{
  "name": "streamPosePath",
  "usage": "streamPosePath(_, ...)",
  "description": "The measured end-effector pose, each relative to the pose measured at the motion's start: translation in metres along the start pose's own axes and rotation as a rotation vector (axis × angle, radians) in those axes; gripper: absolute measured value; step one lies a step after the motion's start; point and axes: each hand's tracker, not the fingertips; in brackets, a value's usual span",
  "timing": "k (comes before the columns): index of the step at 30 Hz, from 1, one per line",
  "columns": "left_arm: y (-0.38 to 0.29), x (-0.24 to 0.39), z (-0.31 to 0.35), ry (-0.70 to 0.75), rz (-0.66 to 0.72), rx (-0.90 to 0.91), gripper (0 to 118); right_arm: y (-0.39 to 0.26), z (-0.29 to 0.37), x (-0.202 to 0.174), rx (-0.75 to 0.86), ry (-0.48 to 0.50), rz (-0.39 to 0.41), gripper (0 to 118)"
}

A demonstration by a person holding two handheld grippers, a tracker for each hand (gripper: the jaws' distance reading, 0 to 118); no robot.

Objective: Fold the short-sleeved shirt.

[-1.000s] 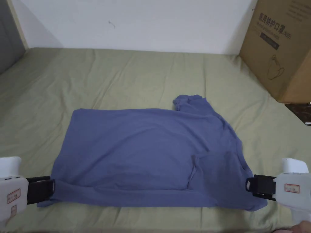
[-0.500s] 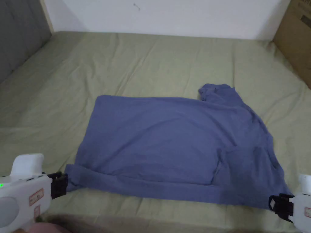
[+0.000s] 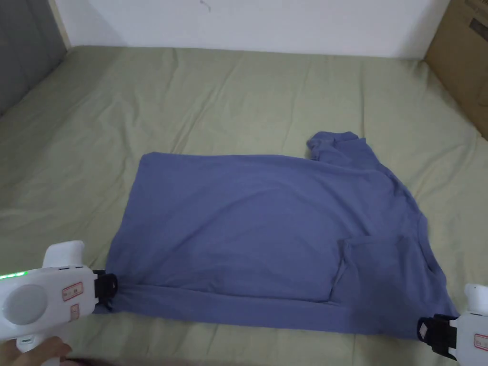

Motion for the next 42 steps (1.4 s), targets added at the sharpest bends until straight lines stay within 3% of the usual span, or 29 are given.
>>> streamPosePath(6,0.005,0.007,0.019,-0.027,0.018,0.026,0,0.011,0.008,0.007,0.049,-0.004,0.017,3)
streamPosePath(7,0.005,0.011,0.021,-0.023,0.001,0.025,0,0.014,0.011,0.009,0.059,-0.024,0.031,18)
streamPosePath(10,0.007,0.016,0.024,-0.022,-0.026,0.024,0,0.024,0.015,0.014,0.110,-0.114,0.070,93)
streamPosePath(12,0.008,0.021,0.027,-0.014,-0.039,0.028,0,0.031,0.015,0.019,0.118,-0.112,0.066,94)
streamPosePath(15,0.012,0.022,0.026,-0.010,-0.057,0.028,0,0.040,-0.005,0.028,0.048,-0.032,0.065,93)
streamPosePath(16,0.012,0.023,0.026,-0.010,-0.059,0.027,0,0.041,-0.016,0.031,0.014,-0.034,0.058,81)
streamPosePath(17,0.013,0.019,0.024,-0.008,-0.062,0.024,0,0.041,-0.026,0.032,-0.015,-0.047,0.044,47)
streamPosePath(18,0.013,0.020,0.023,-0.005,-0.062,0.021,0,0.041,-0.032,0.034,-0.010,-0.050,0.035,0)
streamPosePath(19,0.013,0.021,0.023,-0.002,-0.063,0.019,0,0.040,-0.036,0.037,-0.030,-0.080,-0.010,0)
streamPosePath(20,0.012,0.021,0.023,0.000,-0.064,0.014,0,0.038,-0.035,0.039,-0.024,-0.041,-0.026,0)
streamPosePath(21,0.012,0.019,0.023,0.004,-0.067,0.013,0,0.038,-0.034,0.040,-0.034,0.007,-0.015,0)
streamPosePath(23,0.012,0.020,0.022,0.003,-0.071,0.007,0,0.037,-0.031,0.038,-0.025,-0.040,0.008,0)
streamPosePath(26,0.013,0.020,0.025,0.007,-0.076,0.006,0,0.043,-0.017,0.042,0.004,0.012,-0.052,0)
streamPosePath(30,0.026,0.021,0.032,0.000,-0.091,0.024,0,0.064,0.002,0.036,0.050,0.012,-0.026,0)
streamPosePath(34,0.057,0.022,0.033,-0.004,-0.100,0.061,0,0.107,0.007,0.035,0.120,0.048,-0.063,0)
streamPosePath(40,0.113,0.029,-0.019,0.015,-0.141,0.055,0,0.174,-0.044,0.031,0.094,0.029,-0.096,0)
streamPosePath(42,0.119,0.032,-0.046,0.070,-0.161,0.007,0,0.186,-0.073,0.026,0.043,-0.001,-0.063,0)
